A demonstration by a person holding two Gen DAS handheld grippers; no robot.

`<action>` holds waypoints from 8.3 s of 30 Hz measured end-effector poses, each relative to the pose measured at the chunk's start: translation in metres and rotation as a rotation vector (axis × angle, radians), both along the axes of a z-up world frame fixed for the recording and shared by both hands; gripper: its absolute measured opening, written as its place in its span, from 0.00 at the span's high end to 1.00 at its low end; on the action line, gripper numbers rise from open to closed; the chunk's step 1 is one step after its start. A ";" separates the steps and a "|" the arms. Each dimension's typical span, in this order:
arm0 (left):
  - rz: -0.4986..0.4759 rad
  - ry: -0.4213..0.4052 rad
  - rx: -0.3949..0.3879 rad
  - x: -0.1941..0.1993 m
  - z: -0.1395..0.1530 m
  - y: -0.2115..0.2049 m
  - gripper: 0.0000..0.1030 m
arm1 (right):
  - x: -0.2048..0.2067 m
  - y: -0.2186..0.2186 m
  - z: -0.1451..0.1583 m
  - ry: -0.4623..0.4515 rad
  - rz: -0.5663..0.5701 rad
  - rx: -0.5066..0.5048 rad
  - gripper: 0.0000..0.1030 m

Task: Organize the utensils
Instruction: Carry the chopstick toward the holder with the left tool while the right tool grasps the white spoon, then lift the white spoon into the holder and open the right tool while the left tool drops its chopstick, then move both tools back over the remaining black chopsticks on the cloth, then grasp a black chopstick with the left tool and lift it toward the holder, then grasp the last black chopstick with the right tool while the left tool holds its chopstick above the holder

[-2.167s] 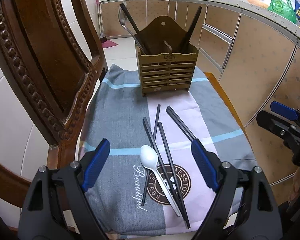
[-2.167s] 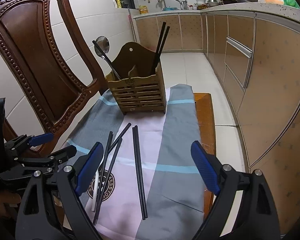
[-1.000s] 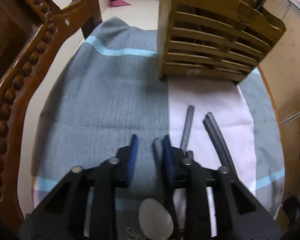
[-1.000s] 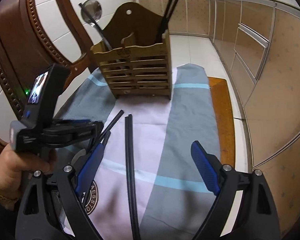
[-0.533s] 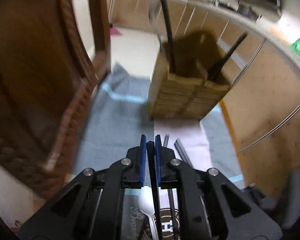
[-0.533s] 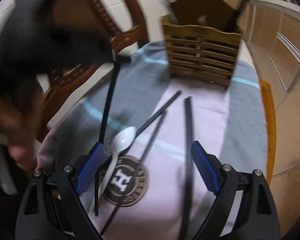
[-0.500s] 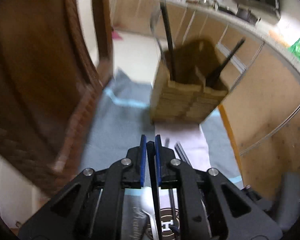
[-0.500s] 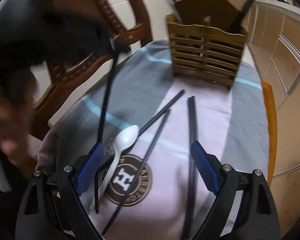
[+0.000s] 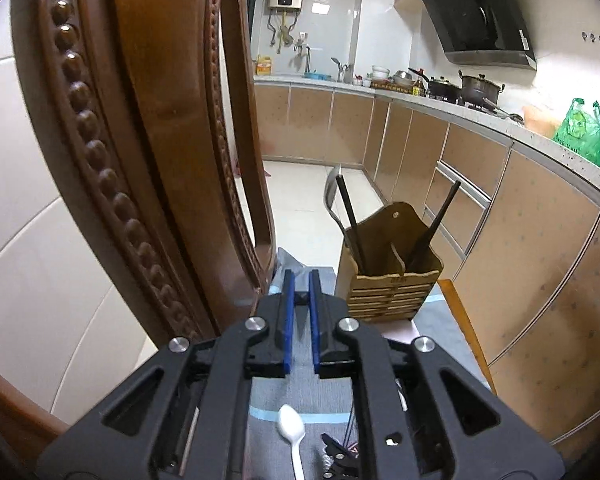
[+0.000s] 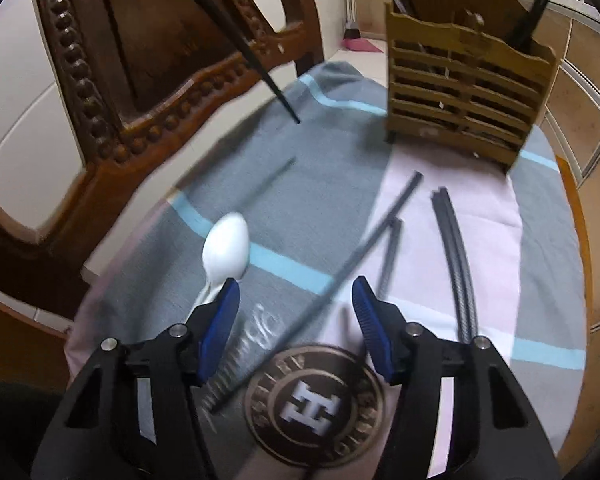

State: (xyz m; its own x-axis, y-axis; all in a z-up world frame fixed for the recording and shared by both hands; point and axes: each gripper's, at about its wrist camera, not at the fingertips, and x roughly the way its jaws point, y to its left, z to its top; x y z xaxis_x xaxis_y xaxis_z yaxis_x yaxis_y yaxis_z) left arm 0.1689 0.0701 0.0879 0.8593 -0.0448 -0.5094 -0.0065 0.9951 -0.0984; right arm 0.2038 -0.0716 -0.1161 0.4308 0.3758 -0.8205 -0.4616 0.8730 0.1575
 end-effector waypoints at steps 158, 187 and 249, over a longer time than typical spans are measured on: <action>-0.137 0.180 0.024 -0.036 -0.112 -0.080 0.16 | -0.054 -0.174 0.076 -0.247 -0.336 0.037 0.04; -0.194 0.530 0.171 0.141 -0.218 -0.120 0.62 | -0.008 -0.172 0.047 -0.124 -0.330 0.053 0.04; -0.193 -0.004 -0.051 -0.015 0.012 -0.012 0.94 | -0.079 -0.101 0.147 -0.322 -0.268 0.131 0.93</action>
State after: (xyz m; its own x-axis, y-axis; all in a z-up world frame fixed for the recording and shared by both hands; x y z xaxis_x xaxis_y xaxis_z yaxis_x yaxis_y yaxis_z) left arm 0.1536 0.0582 0.0995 0.8344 -0.2340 -0.4990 0.1840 0.9717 -0.1481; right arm 0.1252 -0.1724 0.0312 0.7533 0.3083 -0.5809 -0.2656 0.9507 0.1602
